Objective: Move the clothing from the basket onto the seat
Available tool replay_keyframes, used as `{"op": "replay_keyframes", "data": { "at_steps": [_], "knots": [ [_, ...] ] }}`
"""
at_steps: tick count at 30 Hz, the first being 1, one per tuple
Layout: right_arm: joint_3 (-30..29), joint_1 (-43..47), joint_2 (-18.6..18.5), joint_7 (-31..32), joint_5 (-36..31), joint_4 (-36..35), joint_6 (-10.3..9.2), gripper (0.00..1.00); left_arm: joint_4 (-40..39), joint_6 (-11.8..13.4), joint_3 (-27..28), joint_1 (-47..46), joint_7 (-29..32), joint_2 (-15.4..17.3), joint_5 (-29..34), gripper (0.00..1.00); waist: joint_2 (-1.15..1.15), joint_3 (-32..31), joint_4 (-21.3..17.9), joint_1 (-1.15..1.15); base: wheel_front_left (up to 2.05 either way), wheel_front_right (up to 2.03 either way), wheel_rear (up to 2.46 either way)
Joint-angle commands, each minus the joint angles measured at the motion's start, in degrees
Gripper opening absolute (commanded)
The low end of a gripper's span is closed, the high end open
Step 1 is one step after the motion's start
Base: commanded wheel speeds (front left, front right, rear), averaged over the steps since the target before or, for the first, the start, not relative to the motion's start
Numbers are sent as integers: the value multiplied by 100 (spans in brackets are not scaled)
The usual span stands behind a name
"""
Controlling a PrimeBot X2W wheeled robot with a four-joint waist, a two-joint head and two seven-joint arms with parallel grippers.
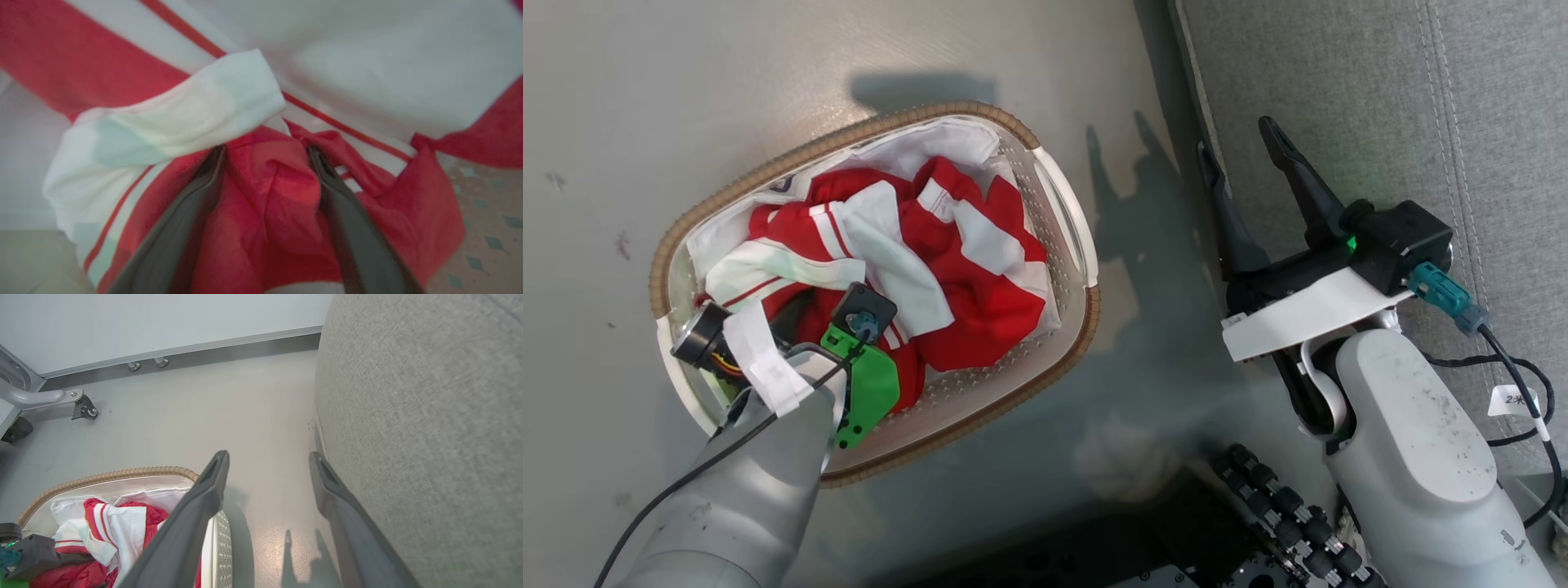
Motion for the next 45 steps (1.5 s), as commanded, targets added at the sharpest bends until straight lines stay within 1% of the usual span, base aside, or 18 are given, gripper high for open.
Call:
{"op": "replay_keyframes", "data": {
  "at_steps": [1, 5, 8, 9, 10, 11, 12, 16, 21, 25, 28, 33, 36, 39, 45],
  "knots": [
    [12, -71, 6, -25, 23, -20, -4, 100, 11, -47, -6, -122, 12, 100, -78, 100, 0, 155, -77, -1, 0, 0, 0],
    [44, -111, 35, -25, 44, -17, -4, 100, 18, -202, 54, -167, 123, 156, -178, 100, 0, 246, -107, -1, 0, 0, 0],
    [71, -120, 54, -25, 57, 7, -4, 100, 17, -253, 52, -181, 144, 204, -234, 100, 0, 272, -127, -1, 0, 0, 0],
    [92, -125, 61, -25, 71, 20, -4, 100, 20, -260, 39, -177, 196, 227, -240, 98, 0, 275, -132, -1, 0, 0, 0],
    [108, -135, 69, -25, 79, 32, -4, 100, 21, -290, 37, -182, 170, 235, -257, 49, 0, 275, -136, -1, 0, 0, 0],
    [119, -147, 71, -25, 86, 39, -4, 100, 20, -302, 50, -183, 157, 247, -284, 7, 0, 273, -138, -1, 0, 0, 0],
    [130, -159, 74, -25, 95, 46, -4, 100, 20, -321, 41, -173, 175, 263, -289, 0, 0, 268, -140, -1, 0, 0, 0],
    [165, -179, 69, -25, 126, 88, -4, 100, 20, -358, 67, -114, 223, 221, -402, 0, 0, 184, -130, -1, 0, 0, 0],
    [166, -135, 59, -25, 163, 154, -4, 100, 20, -359, 167, 141, -208, 169, -587, 0, 0, -131, -95, -1, 0, 0, 0],
    [166, -39, 35, -25, 129, 203, -4, 100, 12, -435, 260, 364, -535, 101, -785, 0, 0, -492, -34, -1, 0, 0, 0],
    [137, 51, 6, -25, 89, 240, -4, 100, 9, -466, 358, 552, -766, -53, -953, 0, 0, -833, 47, -1, 0, 0, 0],
    [121, 248, -31, -25, 38, 277, -4, 100, -144, -538, 376, 863, -933, -191, -1144, 0, 0, -1391, 215, -1, 0, 0, 0],
    [96, 403, -83, -25, 10, 311, -4, 100, -476, -562, 357, 1055, -944, -259, -1186, 0, 0, -1749, 358, -1, 0, 0, 0],
    [89, 554, -118, -25, -3, 366, -4, 100, -894, -574, 342, 1337, -942, -261, -1259, 0, 0, -2094, 496, -1, 0, 0, 0],
    [38, 906, -148, -25, -31, 466, -4, 100, -1905, -563, 341, 1906, -939, -283, -1395, 0, 0, -2788, 743, -1, 0, 0, 0]
  ]
}}
